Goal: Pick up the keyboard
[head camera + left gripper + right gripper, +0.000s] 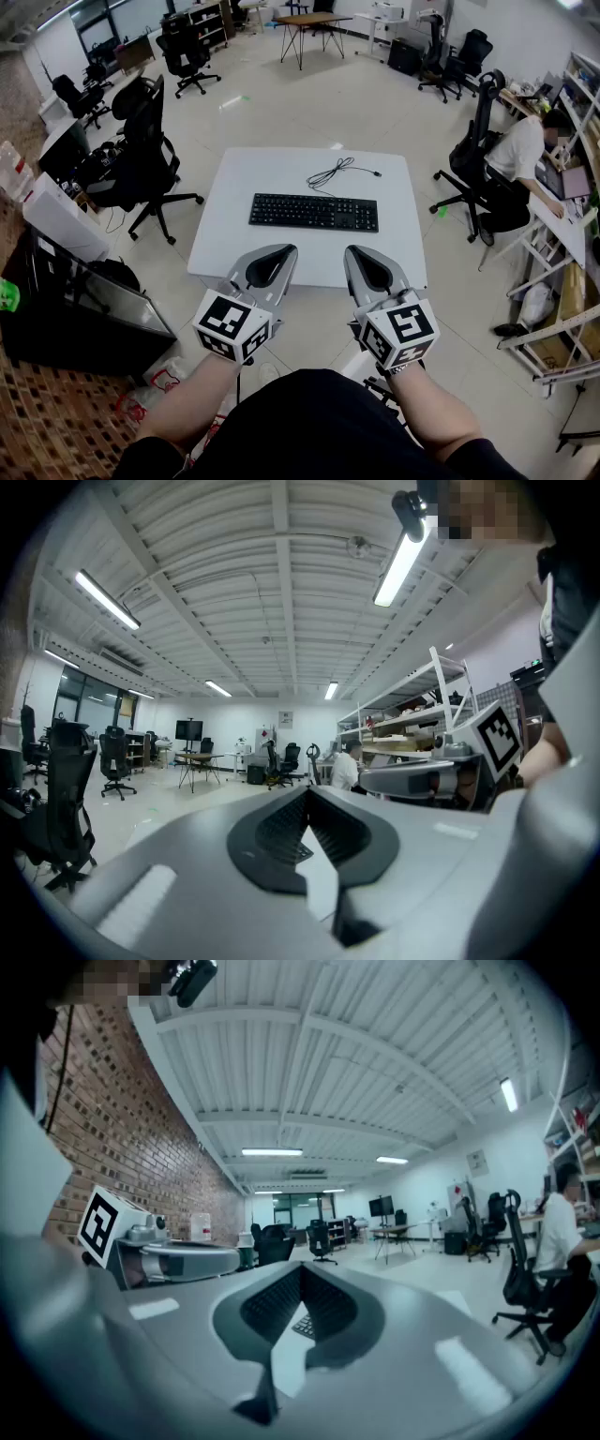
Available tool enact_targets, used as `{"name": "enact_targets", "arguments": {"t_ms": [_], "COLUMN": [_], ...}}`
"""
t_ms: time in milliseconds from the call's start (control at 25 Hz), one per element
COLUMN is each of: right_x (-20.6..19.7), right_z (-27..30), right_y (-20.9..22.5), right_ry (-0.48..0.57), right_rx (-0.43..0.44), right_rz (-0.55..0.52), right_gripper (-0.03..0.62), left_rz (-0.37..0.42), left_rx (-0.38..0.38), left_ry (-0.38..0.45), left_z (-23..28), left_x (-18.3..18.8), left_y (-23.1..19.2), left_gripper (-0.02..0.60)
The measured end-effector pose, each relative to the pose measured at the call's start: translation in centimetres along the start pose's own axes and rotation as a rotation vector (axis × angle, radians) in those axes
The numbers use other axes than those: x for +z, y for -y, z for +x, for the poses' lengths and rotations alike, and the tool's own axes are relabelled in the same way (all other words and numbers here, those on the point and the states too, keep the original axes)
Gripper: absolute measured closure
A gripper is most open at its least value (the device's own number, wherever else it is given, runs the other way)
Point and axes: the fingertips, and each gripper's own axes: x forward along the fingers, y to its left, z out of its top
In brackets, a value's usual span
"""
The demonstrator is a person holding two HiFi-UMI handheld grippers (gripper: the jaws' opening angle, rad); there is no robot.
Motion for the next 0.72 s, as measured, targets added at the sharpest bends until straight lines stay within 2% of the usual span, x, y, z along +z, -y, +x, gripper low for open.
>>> {"name": "enact_targets", "arguments": {"t_ms": [160,440,600,720], "right_x": [0.2,0.2,-0.3,-0.9], "right_z": [-0.5,-1.9,-1.8,-1.4], "right_y": [0.5,1.7,2.0,2.3], "right_ry": [-0.001,-0.003,-0.014,-0.025], "right_rx": [0.013,0.051,0.069,0.072], "right_rz": [0.000,-0.006,-0.004,0.004], "right_gripper": [0.592,0.592,0.592,0.592], "left_rz": [-0.023,-0.109,-0.167,-0.246], "left_rx": [0.009,0.036,0.072,0.096], "left_ry": [-0.006,-0.032,-0.056,-0.077], "left_z": [0.6,1.7,2.0,2.3], "left_x": [0.0,-1.1,-2.2,-3.5], "left_y": [0.6,1.7,0.5,-1.4], "left_gripper": [0.577,0.575,0.539,0.502]}}
